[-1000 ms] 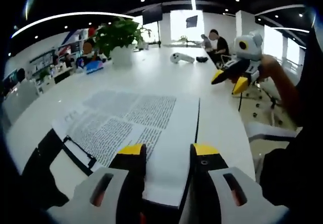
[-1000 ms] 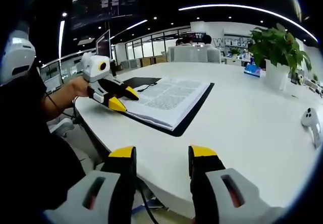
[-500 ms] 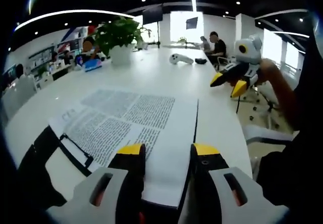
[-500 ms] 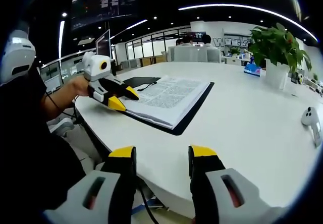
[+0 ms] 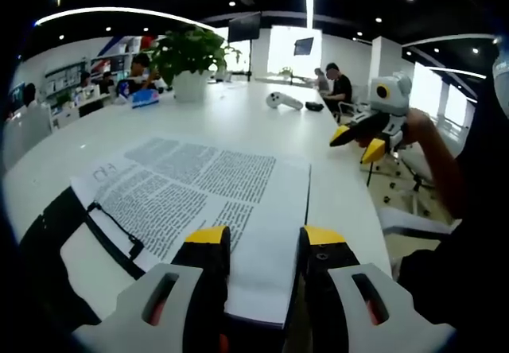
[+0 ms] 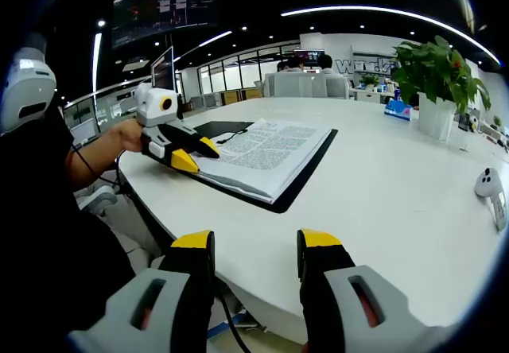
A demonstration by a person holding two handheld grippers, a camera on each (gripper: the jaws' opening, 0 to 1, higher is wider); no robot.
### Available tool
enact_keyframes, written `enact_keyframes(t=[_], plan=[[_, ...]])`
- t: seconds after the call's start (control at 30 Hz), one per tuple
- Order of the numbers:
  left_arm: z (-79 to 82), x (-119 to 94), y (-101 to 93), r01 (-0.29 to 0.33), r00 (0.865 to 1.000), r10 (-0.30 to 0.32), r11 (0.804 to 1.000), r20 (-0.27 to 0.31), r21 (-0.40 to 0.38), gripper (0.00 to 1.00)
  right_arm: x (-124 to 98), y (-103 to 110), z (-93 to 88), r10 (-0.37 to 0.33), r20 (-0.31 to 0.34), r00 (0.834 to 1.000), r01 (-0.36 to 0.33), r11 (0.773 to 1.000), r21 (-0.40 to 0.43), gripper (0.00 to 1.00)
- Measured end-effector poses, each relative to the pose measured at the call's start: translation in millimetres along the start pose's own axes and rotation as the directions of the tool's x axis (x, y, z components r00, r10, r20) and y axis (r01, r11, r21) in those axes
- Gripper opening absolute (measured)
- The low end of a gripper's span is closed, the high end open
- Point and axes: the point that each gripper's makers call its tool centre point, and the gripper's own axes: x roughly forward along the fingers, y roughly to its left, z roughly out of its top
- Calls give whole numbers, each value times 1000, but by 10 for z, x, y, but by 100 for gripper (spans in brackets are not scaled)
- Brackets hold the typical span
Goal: Flip through the bound document one page at a time
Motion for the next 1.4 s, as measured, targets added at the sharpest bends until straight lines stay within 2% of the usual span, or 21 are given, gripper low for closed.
enact_keyframes(t=[0.17, 0.33, 0.47, 0.53, 0.63, 0.67, 0.77, 0.9, 1.1, 1.4], plan=[[0, 0, 5, 5, 1000, -5, 1000, 17, -8, 36, 0, 1, 1, -1, -1, 1000, 1, 1000, 1, 41], [1, -7, 20, 27, 998, -25, 999, 58, -31, 36, -2, 7, 10, -1, 1, 1000, 1, 1000, 1, 41], [-14, -32, 91, -2, 998, 2, 1000, 70, 0, 25, -5, 14, 19, 0, 3, 1000, 0, 1000, -2, 42], [4, -43, 79, 14, 997, -12, 1000, 80, -24, 27, -7, 15, 23, -1, 3, 1000, 1, 1000, -2, 42], [48, -24, 42, 6, 997, -3, 999, 73, -37, 33, -11, 14, 30, -2, 4, 1000, 2, 1000, -2, 42], [71, -1, 44, -20, 998, 21, 1000, 60, -25, 35, -12, 12, 31, -3, 4, 1000, 3, 1000, -2, 42], [194, 82, -35, -39, 997, 35, 997, 64, 61, 36, -1, 10, 36, -5, 2, 1000, 5, 1000, -3, 42], [309, 226, -133, -38, 997, 29, 992, 72, 118, 36, 12, 25, 45, -2, -1, 1000, 2, 1000, -4, 42], [227, 383, -180, 1, 1000, -3, 995, 22, 104, 39, -14, 16, 29, -5, -1, 1000, 5, 1000, 0, 42], [173, 402, -161, 5, 1000, -6, 997, 8, 83, 38, 0, 7, -6, -5, -5, 1000, 6, 1000, 7, 42]])
